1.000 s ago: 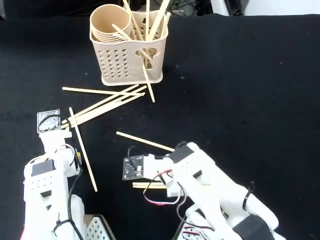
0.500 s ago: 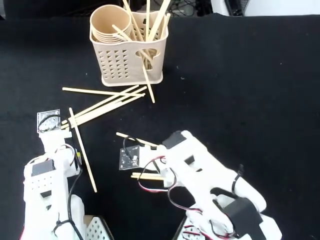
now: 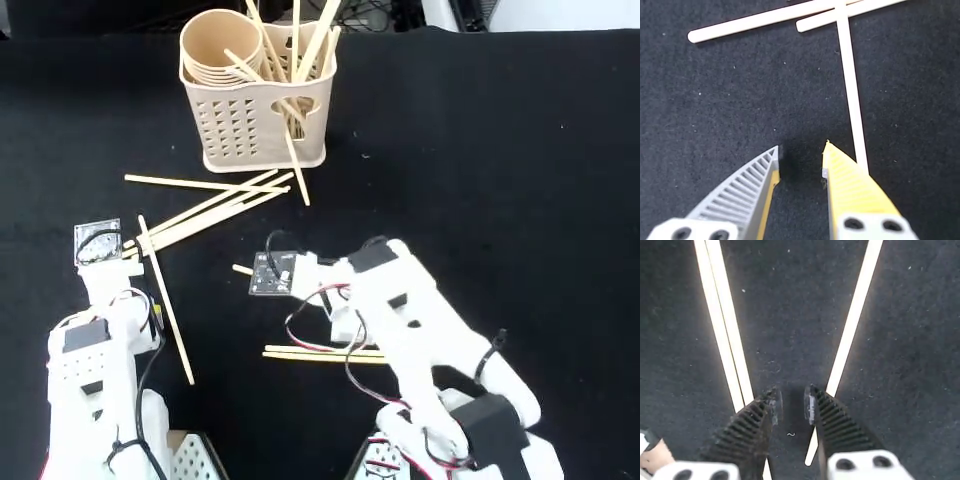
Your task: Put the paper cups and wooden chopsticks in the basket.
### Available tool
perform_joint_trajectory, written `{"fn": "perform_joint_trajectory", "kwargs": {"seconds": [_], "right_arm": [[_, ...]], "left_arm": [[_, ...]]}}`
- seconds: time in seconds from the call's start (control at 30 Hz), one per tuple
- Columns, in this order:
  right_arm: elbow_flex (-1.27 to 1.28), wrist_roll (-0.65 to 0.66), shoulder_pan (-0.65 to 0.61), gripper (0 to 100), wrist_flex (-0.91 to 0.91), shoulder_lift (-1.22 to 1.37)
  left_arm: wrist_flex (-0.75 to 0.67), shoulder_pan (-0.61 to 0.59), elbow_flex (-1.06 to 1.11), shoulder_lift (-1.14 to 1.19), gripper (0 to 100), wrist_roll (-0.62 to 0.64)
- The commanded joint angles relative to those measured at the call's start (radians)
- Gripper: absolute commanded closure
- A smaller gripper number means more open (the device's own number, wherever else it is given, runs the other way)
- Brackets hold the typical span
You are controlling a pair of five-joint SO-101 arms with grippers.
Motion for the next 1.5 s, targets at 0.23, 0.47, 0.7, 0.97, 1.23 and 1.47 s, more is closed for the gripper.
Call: {"fn": "perform_joint_trajectory", "kwargs": {"seconds": [0.23, 0.47, 0.7, 0.97, 1.23, 1.47], "right_arm": [[0.004, -0.002, -0.060, 70.3, 0.160, -0.099], [0.173, -0.003, -0.176, 70.6, 0.129, -0.248], [0.200, -0.005, -0.176, 71.0, 0.037, -0.108], [0.047, -0.008, -0.175, 75.7, 0.026, 0.213], [0.035, -0.087, -0.175, 98.5, 0.032, 0.226], [0.013, -0.094, -0.173, 98.6, 0.032, 0.226]], "left_arm": [[-0.017, 0.008, -0.004, -0.018, 84, -0.006], [-0.017, 0.008, -0.004, -0.018, 84, -0.006], [-0.017, 0.008, -0.004, -0.018, 84, -0.006], [-0.017, 0.008, -0.004, -0.018, 84, -0.006], [-0.017, 0.008, -0.004, -0.018, 84, -0.006], [-0.017, 0.008, -0.004, -0.018, 84, -0.006]]}}
